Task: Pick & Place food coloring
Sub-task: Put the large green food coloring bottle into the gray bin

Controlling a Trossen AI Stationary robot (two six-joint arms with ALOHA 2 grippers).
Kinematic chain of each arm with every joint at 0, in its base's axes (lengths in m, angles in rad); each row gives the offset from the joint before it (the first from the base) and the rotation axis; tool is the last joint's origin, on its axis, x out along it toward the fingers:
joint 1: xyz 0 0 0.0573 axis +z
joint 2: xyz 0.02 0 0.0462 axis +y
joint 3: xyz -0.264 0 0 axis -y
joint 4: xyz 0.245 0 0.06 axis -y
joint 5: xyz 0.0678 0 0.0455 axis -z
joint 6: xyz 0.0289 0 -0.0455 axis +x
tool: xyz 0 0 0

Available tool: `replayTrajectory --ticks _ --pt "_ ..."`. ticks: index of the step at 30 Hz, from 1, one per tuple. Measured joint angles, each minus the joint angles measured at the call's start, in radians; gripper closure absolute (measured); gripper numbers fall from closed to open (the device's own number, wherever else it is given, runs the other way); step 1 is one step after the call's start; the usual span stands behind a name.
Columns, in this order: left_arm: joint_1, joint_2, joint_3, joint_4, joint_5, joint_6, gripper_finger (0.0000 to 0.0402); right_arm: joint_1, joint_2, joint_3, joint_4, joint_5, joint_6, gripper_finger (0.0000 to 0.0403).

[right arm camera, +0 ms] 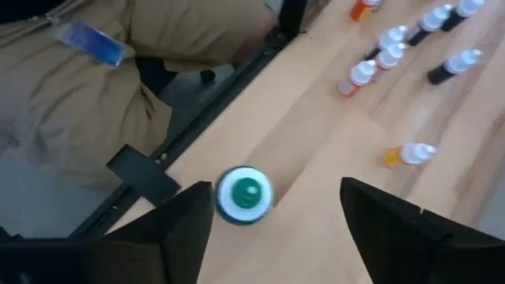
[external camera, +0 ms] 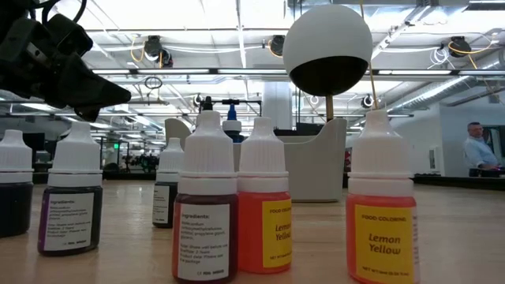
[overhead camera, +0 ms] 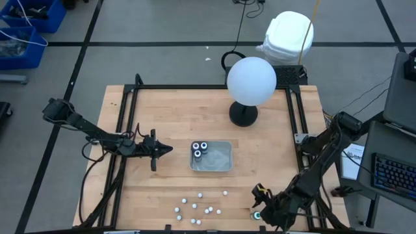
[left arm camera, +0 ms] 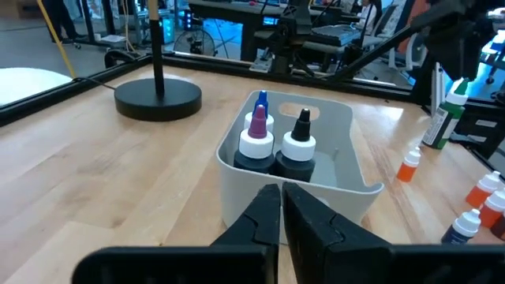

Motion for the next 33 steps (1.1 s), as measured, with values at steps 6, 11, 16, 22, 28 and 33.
replayTrajectory --ticks 6,11,16,22,28,33 --pt "0.0 0.0 0.0 0.0 0.0 0.0 0.0398 -0.006 0.0 -0.063 0.109 -0.042 0.003 0.0134" --pt "0.0 0.0 0.0 0.0 0.0 0.009 0.0387 -0.005 -0.001 -0.117 0.203 -0.042 0.003 0.0136" --pt "0.0 0.0 0.0 0.0 0.0 0.009 0.0371 -0.006 0.0 -0.151 0.248 -0.04 0.016 0.0139" --pt "0.0 0.0 0.0 0.0 0.0 0.01 0.0369 -0.006 0.0 -0.204 0.362 -0.04 0.018 0.0157" --pt "0.0 0.0 0.0 0.0 0.0 0.01 0.0369 -0.006 0.0 -0.206 0.362 -0.039 0.019 0.0193" --pt "0.0 0.0 0.0 0.0 -0.001 0.01 0.0369 -0.006 0.0 -0.206 0.362 -0.039 0.027 0.0221"
